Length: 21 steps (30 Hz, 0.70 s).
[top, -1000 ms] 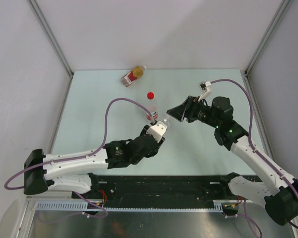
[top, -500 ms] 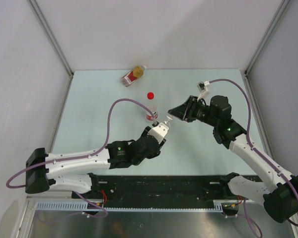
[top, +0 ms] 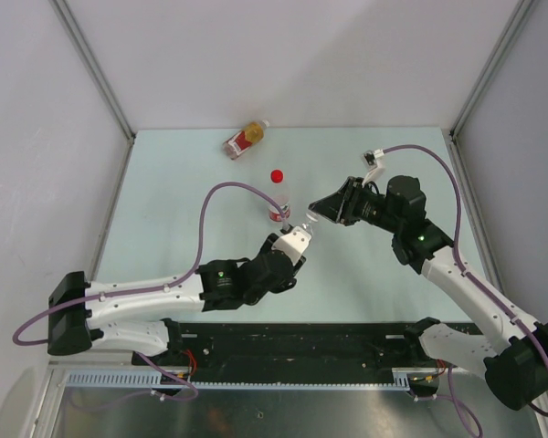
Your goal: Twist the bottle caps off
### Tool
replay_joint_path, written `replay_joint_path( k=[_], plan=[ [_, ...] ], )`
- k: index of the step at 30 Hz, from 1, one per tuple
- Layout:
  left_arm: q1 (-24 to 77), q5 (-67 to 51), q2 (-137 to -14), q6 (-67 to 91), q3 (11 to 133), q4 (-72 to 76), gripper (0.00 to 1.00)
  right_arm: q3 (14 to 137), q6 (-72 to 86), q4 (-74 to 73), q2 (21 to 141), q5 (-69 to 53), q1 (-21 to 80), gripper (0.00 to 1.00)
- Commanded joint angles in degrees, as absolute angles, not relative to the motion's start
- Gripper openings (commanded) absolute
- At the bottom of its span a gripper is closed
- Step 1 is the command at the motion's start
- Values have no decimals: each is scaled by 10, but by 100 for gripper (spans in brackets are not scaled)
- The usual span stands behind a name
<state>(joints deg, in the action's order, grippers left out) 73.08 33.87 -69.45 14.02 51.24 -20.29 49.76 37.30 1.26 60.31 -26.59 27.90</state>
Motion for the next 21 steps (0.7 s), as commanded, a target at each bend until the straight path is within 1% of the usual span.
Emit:
replay_joint_path(
  k=[1, 9, 18, 21],
  plan=[
    [733, 333, -703, 147, 527, -179, 0, 525, 352, 42, 595, -316, 289, 0],
    [731, 249, -675, 132, 491, -109, 0, 525, 334, 51, 591, -359, 291, 0],
    [716, 58, -612, 106, 433, -10, 0, 523, 327, 97, 584, -439, 290, 0],
    [710, -11, -583, 103, 404, 47, 0, 517, 327, 120, 579, -466, 291, 0]
  ],
)
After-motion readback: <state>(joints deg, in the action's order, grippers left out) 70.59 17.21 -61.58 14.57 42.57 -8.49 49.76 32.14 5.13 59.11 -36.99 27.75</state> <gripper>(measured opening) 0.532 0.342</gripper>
